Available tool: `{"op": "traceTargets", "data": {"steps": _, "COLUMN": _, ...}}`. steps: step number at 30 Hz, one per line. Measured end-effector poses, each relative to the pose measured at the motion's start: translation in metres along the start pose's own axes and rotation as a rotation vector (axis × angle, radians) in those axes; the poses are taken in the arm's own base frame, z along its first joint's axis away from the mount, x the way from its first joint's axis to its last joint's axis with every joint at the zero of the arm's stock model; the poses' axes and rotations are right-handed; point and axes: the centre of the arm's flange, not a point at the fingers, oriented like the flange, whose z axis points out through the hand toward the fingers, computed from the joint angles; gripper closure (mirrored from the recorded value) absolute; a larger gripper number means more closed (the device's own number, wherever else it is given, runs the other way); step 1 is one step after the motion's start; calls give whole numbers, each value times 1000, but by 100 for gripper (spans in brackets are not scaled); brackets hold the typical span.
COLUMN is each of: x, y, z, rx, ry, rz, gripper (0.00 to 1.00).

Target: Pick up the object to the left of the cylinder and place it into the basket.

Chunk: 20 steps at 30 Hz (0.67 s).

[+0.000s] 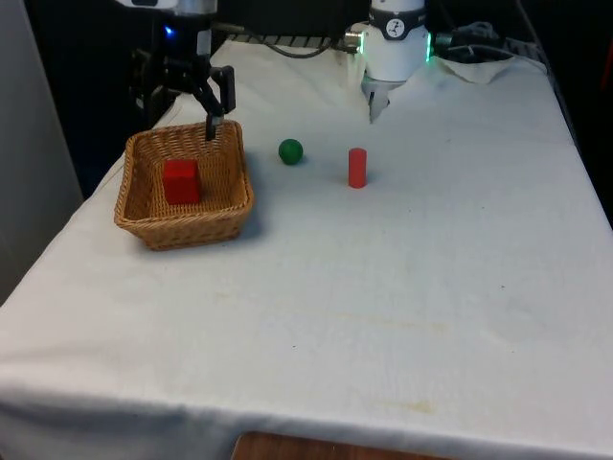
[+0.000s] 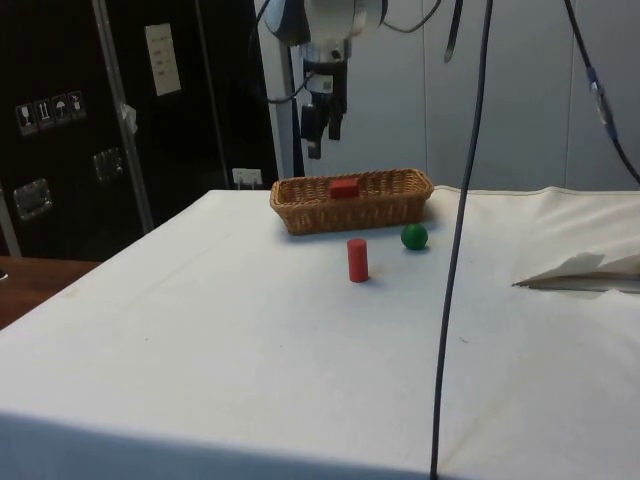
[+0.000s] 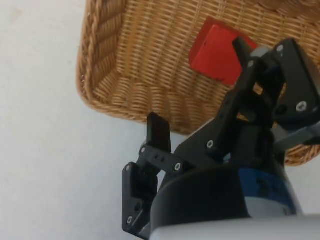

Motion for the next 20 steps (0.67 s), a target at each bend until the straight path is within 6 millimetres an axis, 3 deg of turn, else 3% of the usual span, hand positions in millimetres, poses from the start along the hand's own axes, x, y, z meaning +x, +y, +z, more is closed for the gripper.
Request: {"op": "traceTargets", "data": {"steps": 20, "x": 21, "y": -4, "z": -53, "rx": 21, "ry": 40, "rz": 18, "gripper": 0}}
